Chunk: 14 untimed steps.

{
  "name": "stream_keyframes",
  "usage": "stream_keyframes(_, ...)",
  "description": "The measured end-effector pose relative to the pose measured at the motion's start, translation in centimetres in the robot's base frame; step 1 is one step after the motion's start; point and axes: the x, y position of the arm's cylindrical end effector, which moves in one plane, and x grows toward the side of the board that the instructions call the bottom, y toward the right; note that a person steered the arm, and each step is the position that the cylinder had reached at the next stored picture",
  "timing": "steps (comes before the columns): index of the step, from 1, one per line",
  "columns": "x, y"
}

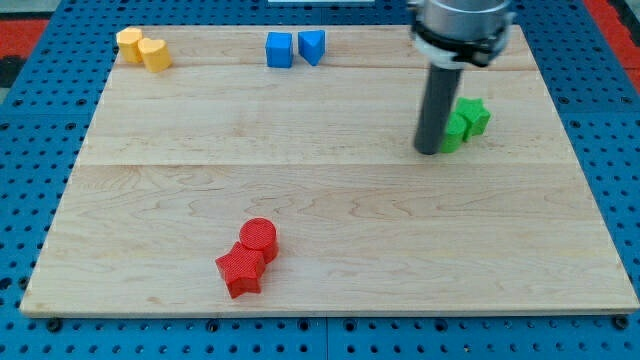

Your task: Place the blue triangle top left to the green star

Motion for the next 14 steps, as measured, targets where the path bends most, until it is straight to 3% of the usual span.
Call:
stream_keyframes(1,-0.8,-8.8)
stream_keyframes(2,-8.5,-19.1)
stream_keyframes(3,-14.5,-25.1)
stream_keyframes(4,-18.3,-22.2)
stream_keyframes(5,-18.5,-21.5)
stream_keyframes(6,-21.6,-20.1)
stream_keyframes(7,-19.8,-13.1)
stream_keyframes(9,-12.3,-8.8)
stream_keyframes(10,-12.1,-5.6)
stream_keyframes(11,-17.2,-9.2)
stream_keyframes(12,-15.9,-4.2)
stream_keyframes(13,-11.0,-0.8)
stream_keyframes(14,-11.0,-0.9)
